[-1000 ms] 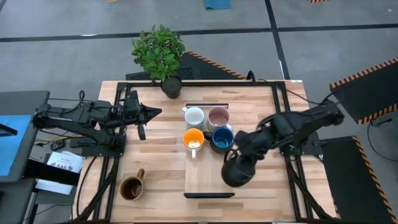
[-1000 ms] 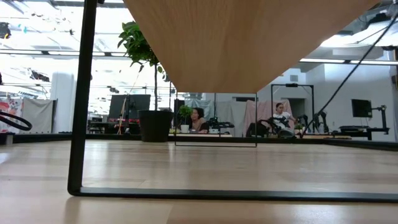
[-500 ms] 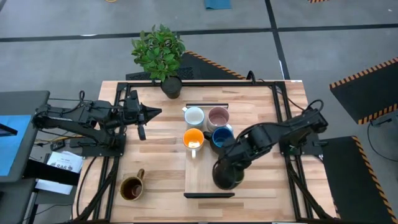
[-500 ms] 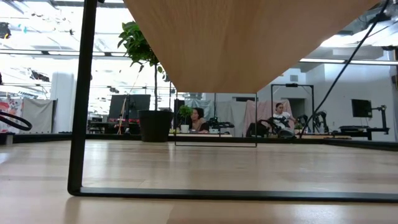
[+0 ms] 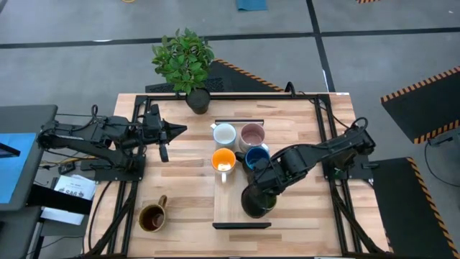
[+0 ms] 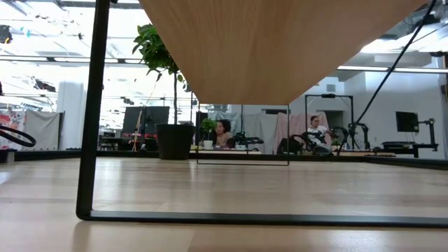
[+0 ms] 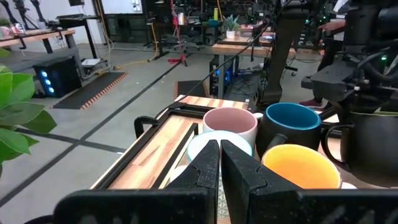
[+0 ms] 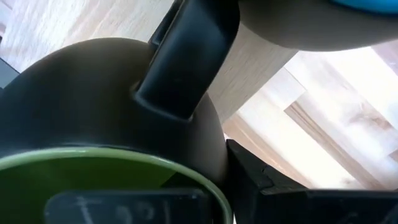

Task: Place coffee mugs
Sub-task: Put the green mug on the shelf

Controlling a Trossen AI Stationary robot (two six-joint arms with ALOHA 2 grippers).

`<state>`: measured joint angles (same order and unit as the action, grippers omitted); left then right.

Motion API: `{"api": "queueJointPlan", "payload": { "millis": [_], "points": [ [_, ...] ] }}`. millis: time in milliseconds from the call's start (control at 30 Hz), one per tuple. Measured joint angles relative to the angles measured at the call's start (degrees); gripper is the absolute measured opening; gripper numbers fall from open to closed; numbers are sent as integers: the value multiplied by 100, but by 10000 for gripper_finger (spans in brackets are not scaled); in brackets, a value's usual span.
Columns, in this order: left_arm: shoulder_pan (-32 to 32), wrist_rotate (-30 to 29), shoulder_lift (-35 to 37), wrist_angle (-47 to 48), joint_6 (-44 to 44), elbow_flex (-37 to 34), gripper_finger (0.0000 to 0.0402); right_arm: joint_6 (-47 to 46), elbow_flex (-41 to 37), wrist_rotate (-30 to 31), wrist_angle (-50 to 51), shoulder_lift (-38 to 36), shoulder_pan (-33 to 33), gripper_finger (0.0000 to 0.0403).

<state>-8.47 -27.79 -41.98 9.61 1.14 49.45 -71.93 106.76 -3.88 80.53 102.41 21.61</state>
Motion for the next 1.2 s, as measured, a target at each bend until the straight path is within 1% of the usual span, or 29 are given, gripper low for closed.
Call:
{"api": "queueJointPlan", "payload": {
  "millis": [133, 433, 633, 900, 1200],
  "points": [
    [0, -2, 0, 0, 3, 0, 0, -55, 0, 20, -1, 0, 0, 64],
    [0, -4, 0, 0, -76, 0, 0, -72, 0, 33, -159, 5, -7, 64],
    [0, -4, 0, 0, -91, 0, 0, -292, 0, 17, -352, 7, -53, 65],
    [0, -4, 0, 0, -93, 0, 0, -211, 0, -110, -325, 7, -151, 66],
    [0, -4, 0, 0, -93, 0, 0, -205, 0, -114, -295, 7, -151, 67]
  ]
}}
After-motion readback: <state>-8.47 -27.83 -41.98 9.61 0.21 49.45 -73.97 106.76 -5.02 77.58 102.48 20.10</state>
